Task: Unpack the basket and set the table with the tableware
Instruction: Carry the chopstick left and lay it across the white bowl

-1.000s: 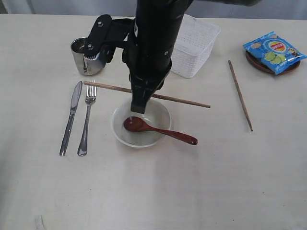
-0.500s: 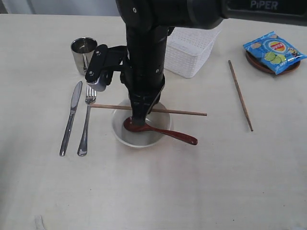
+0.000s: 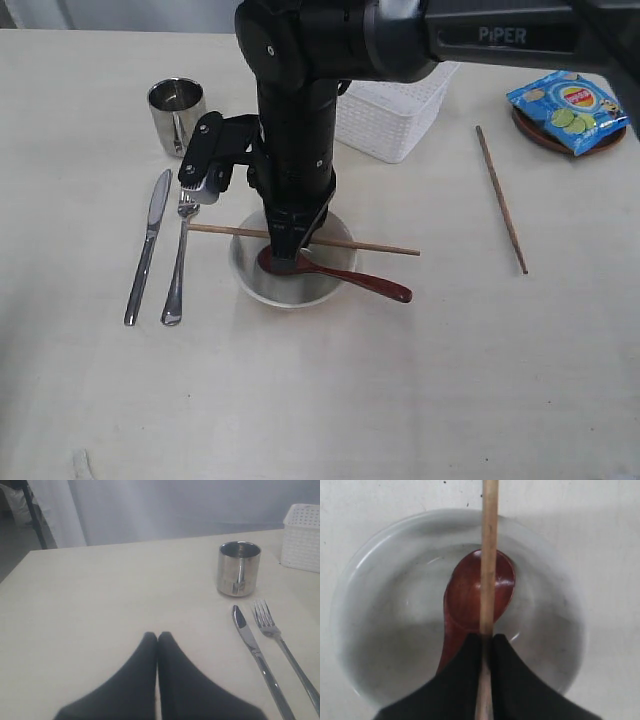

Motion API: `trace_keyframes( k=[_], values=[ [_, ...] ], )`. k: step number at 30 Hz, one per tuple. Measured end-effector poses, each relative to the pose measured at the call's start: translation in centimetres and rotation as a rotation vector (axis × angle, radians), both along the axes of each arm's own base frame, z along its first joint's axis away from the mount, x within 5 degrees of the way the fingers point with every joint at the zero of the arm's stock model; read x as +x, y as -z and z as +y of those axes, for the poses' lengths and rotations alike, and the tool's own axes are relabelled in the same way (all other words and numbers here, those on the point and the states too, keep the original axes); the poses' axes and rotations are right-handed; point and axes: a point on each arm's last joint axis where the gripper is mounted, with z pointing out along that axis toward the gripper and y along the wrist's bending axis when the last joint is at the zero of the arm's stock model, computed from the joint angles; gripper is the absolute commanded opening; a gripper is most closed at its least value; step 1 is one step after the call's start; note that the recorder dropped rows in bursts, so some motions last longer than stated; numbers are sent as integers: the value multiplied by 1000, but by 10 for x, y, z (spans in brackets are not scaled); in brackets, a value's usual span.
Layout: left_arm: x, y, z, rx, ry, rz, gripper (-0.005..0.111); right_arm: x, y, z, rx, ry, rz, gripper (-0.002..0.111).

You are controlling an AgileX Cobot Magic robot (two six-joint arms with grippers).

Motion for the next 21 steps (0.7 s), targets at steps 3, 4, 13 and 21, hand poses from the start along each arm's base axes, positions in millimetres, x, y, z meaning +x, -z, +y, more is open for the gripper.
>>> trace_keyframes(
  k=[3, 4, 13, 21],
  values=[
    [0, 0, 0, 0, 1, 0, 0, 0, 0, 0, 3, 0, -3, 0],
    [0, 0, 0, 0, 1, 0, 0, 0, 0, 0, 3, 2, -2, 0],
    [0, 0, 0, 0, 1, 0, 0, 0, 0, 0, 0, 10, 1, 0],
    [0, 0, 0, 0, 1, 0, 0, -1, -10, -1, 17, 29, -13, 0]
  ],
)
